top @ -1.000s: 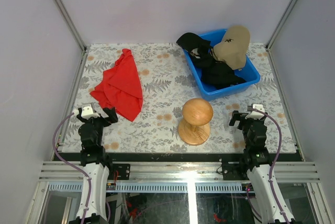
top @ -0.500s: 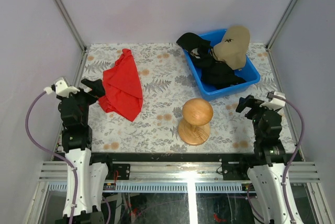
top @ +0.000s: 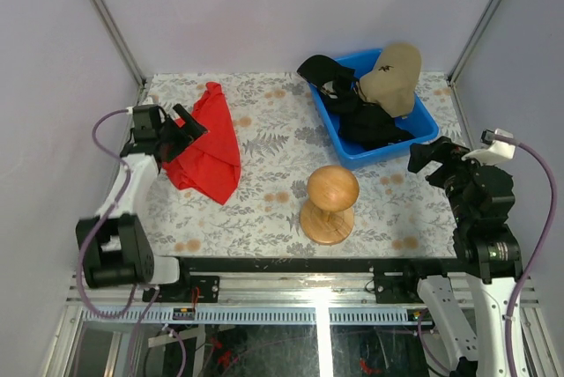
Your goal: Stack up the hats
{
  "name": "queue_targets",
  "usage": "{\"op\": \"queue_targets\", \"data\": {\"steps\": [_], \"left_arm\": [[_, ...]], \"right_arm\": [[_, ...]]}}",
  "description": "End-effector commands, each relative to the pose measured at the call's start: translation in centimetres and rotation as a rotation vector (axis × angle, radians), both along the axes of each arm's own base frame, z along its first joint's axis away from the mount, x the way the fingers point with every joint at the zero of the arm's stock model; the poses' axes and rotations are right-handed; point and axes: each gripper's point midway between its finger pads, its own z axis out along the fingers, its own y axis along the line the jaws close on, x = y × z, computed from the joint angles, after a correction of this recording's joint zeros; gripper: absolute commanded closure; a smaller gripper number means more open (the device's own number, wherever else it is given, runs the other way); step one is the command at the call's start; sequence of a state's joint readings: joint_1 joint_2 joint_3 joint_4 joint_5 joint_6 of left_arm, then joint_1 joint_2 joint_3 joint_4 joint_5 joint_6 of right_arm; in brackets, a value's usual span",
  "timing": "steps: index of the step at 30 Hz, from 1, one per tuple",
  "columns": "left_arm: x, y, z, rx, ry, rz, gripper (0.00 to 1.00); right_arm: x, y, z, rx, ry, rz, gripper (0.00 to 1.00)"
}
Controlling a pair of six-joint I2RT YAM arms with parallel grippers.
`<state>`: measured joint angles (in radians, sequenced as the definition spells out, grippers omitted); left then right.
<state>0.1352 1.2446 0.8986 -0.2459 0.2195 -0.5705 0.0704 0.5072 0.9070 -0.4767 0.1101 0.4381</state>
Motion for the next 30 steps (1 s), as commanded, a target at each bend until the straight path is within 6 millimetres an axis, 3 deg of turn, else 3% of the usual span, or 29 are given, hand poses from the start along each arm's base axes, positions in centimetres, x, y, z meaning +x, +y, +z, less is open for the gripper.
{"op": "queue_targets", "data": {"steps": [1, 6, 9, 15, 19, 26, 30], "left_arm": [[0.0, -1.7, -4.7, -0.061, 0.270, -0.106, 0.00], [0.2, -1.7, -7.2, -0.064, 0.363, -0.078, 0.00], [-0.1, -2.1, -9.8, -0.075, 0.464, -0.066, 0.00], [1.5, -3.1, -12.9, -0.006, 0.543, -0.054, 0.00], [3.0, -2.3, -15.4, 0.026, 0.601, -0.030, 0.00], [10.8, 1.4, -16.1, 0.226, 0.597, -0.042, 0.00], [16.2, 3.6, -15.3, 0.273, 0.553, -0.046, 0.00]], "right_arm": [[-1.1, 2.3, 1.9, 0.029, 0.050, 0.131, 0.01], [-2.0, 1.9, 2.1, -0.027, 0.073, 0.130, 0.01], [-2.3, 1.7, 3.2, -0.032, 0.085, 0.125, 0.01], [-2.4, 3.8, 5.7, 0.054, 0.063, 0.205, 0.01], [-2.2, 4.6, 5.4, 0.075, 0.081, 0.242, 0.01], [-0.1, 5.7, 3.9, 0.058, 0.135, 0.301, 0.01], [0.8, 6.3, 0.9, 0.042, 0.245, 0.345, 0.01]]}}
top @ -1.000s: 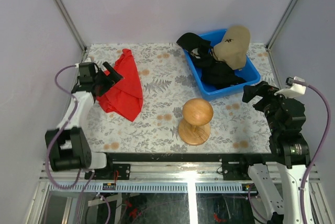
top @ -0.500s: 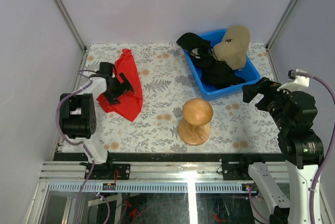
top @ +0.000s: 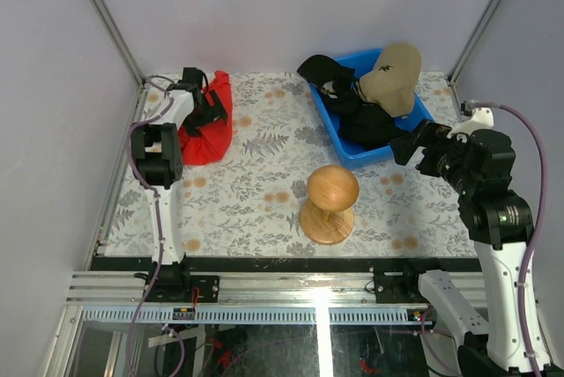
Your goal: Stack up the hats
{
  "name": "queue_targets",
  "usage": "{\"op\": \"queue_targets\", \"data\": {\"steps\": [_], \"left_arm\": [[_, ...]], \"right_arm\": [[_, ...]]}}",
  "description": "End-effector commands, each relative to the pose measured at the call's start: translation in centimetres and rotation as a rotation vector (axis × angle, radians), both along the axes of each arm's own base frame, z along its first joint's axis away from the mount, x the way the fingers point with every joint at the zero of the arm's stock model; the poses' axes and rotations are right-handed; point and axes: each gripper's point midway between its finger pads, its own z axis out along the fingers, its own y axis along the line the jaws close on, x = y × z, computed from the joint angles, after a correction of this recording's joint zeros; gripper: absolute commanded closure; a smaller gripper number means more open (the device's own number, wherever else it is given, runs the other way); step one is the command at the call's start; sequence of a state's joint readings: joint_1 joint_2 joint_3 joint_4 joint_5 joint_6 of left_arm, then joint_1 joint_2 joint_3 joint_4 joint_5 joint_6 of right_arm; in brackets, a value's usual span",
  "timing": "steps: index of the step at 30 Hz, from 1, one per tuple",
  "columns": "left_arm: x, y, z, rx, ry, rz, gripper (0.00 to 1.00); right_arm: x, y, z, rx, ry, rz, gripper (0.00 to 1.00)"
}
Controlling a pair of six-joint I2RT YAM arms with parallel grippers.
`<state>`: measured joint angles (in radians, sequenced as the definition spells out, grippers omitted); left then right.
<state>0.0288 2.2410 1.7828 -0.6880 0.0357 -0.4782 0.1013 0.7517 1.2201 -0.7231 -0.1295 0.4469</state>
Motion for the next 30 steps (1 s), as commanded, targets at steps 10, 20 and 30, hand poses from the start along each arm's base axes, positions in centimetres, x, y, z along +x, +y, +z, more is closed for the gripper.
{"op": "queue_targets", "data": {"steps": [10, 20, 30], "left_arm": [[7.9, 2.0, 8.9, 0.033, -0.290, -0.056, 0.00], [1.5, -5.6, 21.8, -0.119, -0.659, -0.080, 0.00], [-9.9, -13.6, 22.0, -0.340, -0.525, -0.174, 0.00]], "right_arm": [[0.3, 2.0, -8.9, 0.024, 0.296, 0.099, 0.01], [-5.3, 0.9, -16.8, 0.034, 0.686, -0.006, 0.08], [-8.1, 4.5, -22.8, 0.283, 0.823, 0.042, 0.44]]}}
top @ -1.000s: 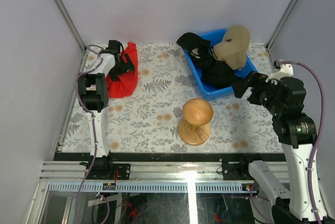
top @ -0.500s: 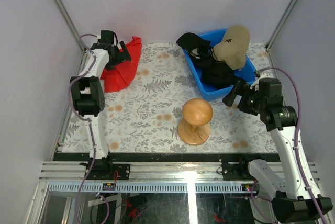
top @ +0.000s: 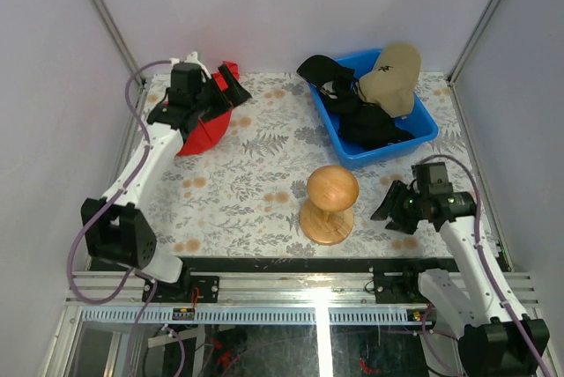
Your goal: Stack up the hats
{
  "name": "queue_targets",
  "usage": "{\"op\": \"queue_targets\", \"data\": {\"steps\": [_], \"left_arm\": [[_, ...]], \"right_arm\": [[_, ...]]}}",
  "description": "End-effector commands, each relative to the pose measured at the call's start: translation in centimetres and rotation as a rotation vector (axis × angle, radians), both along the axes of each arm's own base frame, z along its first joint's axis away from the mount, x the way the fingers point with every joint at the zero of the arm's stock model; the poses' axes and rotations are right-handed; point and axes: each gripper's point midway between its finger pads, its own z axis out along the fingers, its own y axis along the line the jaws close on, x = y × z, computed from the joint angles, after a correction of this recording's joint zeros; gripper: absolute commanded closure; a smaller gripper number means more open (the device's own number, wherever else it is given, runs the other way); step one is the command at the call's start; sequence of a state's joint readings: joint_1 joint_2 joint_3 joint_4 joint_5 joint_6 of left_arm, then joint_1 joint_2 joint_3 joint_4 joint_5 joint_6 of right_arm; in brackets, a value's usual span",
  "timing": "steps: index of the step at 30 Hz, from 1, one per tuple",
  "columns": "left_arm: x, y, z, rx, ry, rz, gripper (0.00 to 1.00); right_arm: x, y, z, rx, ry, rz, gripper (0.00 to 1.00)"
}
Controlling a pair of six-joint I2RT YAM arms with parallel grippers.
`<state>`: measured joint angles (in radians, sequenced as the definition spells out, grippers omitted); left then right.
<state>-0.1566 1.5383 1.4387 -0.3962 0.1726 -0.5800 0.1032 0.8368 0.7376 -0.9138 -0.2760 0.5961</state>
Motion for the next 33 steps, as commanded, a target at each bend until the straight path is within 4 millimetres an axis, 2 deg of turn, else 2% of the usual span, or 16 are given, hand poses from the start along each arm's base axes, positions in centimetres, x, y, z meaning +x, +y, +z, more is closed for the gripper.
{"op": "queue_targets", "data": {"steps": [1, 5, 8, 15, 18, 22, 25, 33], "left_arm": [[-5.2, -2.1, -2.8, -0.146, 0.134, -0.013, 0.00], [-7.3, -0.8, -3.8, -0.152, 0.171, 0.029, 0.00], [-8.0, -0.4, -3.6, -0.200, 0.183, 0.028, 0.00], [-7.9, -2.0, -2.4, -0.291, 0.156, -0.084, 0.00], [-7.9, -1.5, -2.3, -0.326, 0.152, -0.031, 0.00], [-7.9, -2.1, -2.8, -0.316, 0.201, -0.099, 0.00], [-7.7, -1.9, -2.1, -0.309, 0.184, -0.097, 0.00], [-8.1, -1.4, -1.0, -0.265, 0.150, -0.101, 0.00]], "right_arm": [[-0.9, 2.5, -1.3, 0.175, 0.016, -0.045, 0.45], [-0.8, 3.8, -2.7, 0.290, -0.009, -0.100, 0.49], [-0.9, 4.1, -4.0, 0.322, -0.007, -0.131, 0.46], [-0.4, 4.3, -5.7, 0.352, -0.030, -0.176, 0.44], [0.0, 4.9, -6.0, 0.359, -0.040, -0.173, 0.45], [-0.1, 6.2, -6.7, 0.331, -0.024, -0.133, 0.45], [0.3, 6.8, -7.2, 0.305, -0.028, -0.121, 0.44], [0.8, 6.6, -9.2, 0.301, -0.025, -0.203, 0.44]]}}
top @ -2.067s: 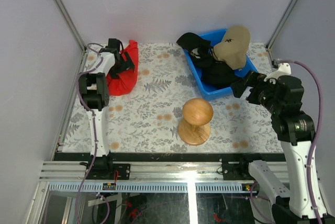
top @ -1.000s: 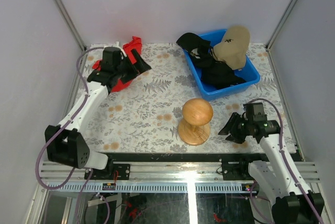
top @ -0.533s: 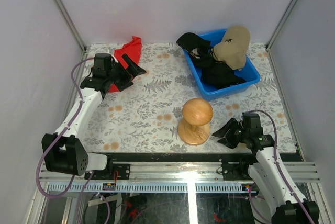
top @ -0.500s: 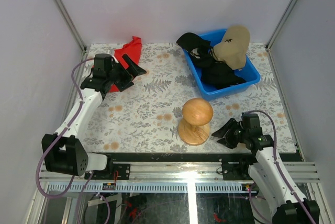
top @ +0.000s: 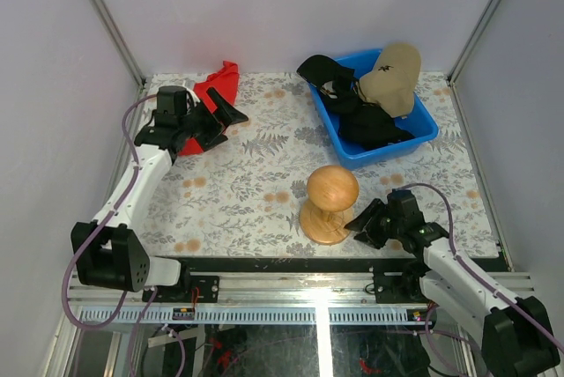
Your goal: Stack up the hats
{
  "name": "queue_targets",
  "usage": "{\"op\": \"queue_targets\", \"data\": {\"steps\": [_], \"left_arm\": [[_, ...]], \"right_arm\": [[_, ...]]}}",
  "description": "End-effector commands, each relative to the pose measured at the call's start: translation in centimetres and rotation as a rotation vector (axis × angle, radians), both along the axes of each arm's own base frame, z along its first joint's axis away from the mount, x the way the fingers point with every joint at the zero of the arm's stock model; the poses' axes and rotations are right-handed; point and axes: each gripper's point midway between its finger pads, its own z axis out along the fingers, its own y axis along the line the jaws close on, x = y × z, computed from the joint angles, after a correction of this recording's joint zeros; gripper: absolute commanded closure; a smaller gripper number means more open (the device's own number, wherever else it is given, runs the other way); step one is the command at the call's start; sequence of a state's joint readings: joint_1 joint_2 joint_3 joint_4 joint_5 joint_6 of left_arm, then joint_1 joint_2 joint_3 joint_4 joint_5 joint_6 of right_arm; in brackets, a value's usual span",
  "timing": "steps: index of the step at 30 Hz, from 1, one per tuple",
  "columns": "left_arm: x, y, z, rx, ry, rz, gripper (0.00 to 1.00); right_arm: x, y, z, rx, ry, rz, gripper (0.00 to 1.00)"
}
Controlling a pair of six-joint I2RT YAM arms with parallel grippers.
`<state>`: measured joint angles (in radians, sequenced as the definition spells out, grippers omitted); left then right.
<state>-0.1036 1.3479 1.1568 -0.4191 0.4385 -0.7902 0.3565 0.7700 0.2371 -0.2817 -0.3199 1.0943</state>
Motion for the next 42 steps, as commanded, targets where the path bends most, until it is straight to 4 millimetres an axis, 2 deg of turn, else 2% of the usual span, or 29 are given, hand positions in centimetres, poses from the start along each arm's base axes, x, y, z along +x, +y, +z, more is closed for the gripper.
{"op": "queue_targets", "data": {"steps": [1, 9, 15, 17, 24, 28, 31, 35, 37, 42], "left_arm": [[-0.2, 0.3, 2.4, 0.016, -0.075, -0.022, 0.00], [-0.4, 0.2, 2.5, 0.006, -0.073, -0.030, 0.00], [-1.2, 0.6, 2.4, 0.025, -0.063, -0.015, 0.00], [-1.9, 0.9, 1.3, 0.045, -0.023, -0.005, 0.00], [-6.4, 3.5, -4.7, 0.138, 0.149, 0.110, 0.00], [-7.7, 4.3, -5.9, 0.169, 0.180, 0.145, 0.00], [-8.2, 4.7, -7.1, 0.186, 0.217, 0.162, 0.00], [-8.2, 4.9, -8.8, 0.190, 0.261, 0.179, 0.00], [-7.7, 4.9, -8.4, 0.182, 0.244, 0.188, 0.00], [-5.7, 4.8, -6.0, 0.161, 0.166, 0.212, 0.00]], "right_arm": [[1.5, 0.0, -0.9, 0.007, -0.035, -0.089, 0.45], [2.4, 2.5, -2.5, 0.002, -0.004, -0.064, 0.47], [4.6, 4.9, -2.7, 0.019, 0.000, -0.073, 0.47], [6.0, 6.0, -2.7, 0.025, 0.000, -0.068, 0.47], [11.7, 10.1, -2.0, 0.070, -0.029, -0.051, 0.46], [13.4, 11.2, -2.4, 0.056, -0.035, -0.032, 0.45], [13.4, 11.0, -1.6, 0.051, -0.054, -0.034, 0.44], [12.2, 9.2, 0.8, -0.016, -0.101, -0.013, 0.42], [11.3, 7.9, 2.1, -0.066, -0.123, -0.002, 0.41], [9.6, 5.0, 5.6, -0.166, -0.194, 0.022, 0.32]]}}
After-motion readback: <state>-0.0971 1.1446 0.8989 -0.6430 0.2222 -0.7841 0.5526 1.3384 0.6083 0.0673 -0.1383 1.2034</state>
